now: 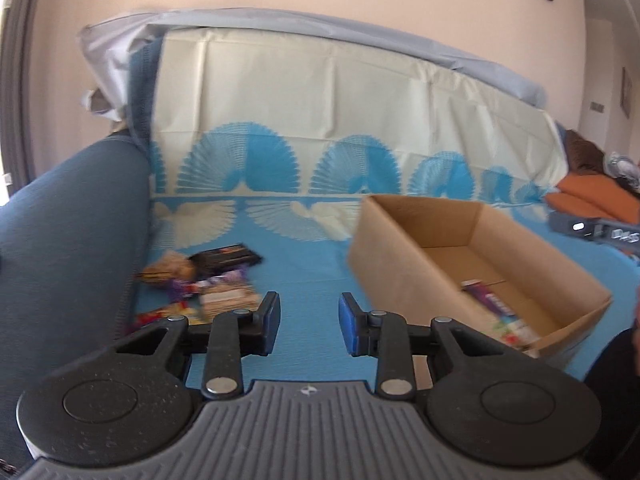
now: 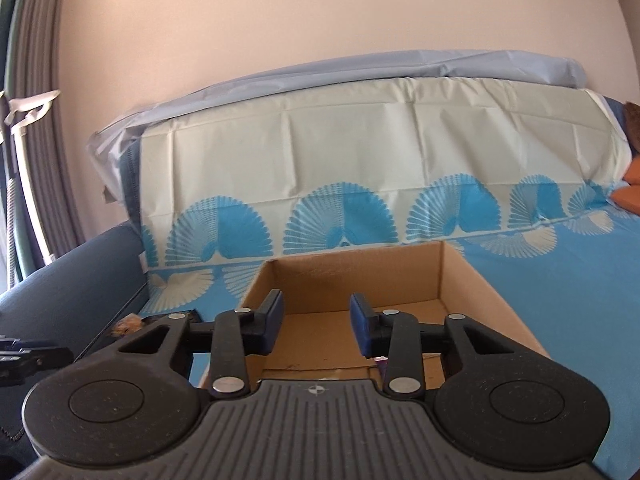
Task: Organize snacks
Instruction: 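Move both open tools back to the snack pile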
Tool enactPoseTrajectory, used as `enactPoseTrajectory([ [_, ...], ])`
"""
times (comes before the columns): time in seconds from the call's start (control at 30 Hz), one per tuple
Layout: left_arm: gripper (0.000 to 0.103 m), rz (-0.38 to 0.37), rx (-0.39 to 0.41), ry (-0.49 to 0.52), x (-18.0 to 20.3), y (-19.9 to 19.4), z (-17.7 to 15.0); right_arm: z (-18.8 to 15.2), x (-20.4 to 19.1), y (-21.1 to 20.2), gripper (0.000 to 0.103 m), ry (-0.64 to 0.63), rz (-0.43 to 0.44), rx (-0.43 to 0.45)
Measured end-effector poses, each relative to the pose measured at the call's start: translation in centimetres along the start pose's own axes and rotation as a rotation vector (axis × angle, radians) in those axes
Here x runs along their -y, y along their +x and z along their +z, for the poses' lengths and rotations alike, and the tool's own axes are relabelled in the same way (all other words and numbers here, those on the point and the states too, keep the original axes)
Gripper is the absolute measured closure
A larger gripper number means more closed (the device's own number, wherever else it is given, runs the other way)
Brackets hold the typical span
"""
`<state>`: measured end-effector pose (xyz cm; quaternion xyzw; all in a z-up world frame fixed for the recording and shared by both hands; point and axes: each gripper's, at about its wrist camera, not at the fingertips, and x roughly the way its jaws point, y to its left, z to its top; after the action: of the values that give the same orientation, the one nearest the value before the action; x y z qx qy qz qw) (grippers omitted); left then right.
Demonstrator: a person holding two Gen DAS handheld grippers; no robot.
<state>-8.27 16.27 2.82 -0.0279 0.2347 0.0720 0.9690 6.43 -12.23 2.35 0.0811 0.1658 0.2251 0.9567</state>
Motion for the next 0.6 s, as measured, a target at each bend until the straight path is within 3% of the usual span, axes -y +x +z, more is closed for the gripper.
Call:
enactPoseTrajectory([
  [0.1, 0.067, 0.041, -0.036, -0.113, -2.8, 0.6, -0.8, 0.1, -1.6, 0.1, 0.067, -0.039, 0.029, -0.005],
  [0.2, 0.067, 0.077, -0.023, -0.2, -4.4, 0.4, -0.9, 0.0, -3.1, 0.5, 0.067, -0.073, 0.071, -0.026],
  [0.6, 0.067, 0.168, -0.104, -0.356, -7.3, 1.7, -0.9, -1.7, -11.0, 2.4, 0.067, -0.259, 0.243, -0.093],
])
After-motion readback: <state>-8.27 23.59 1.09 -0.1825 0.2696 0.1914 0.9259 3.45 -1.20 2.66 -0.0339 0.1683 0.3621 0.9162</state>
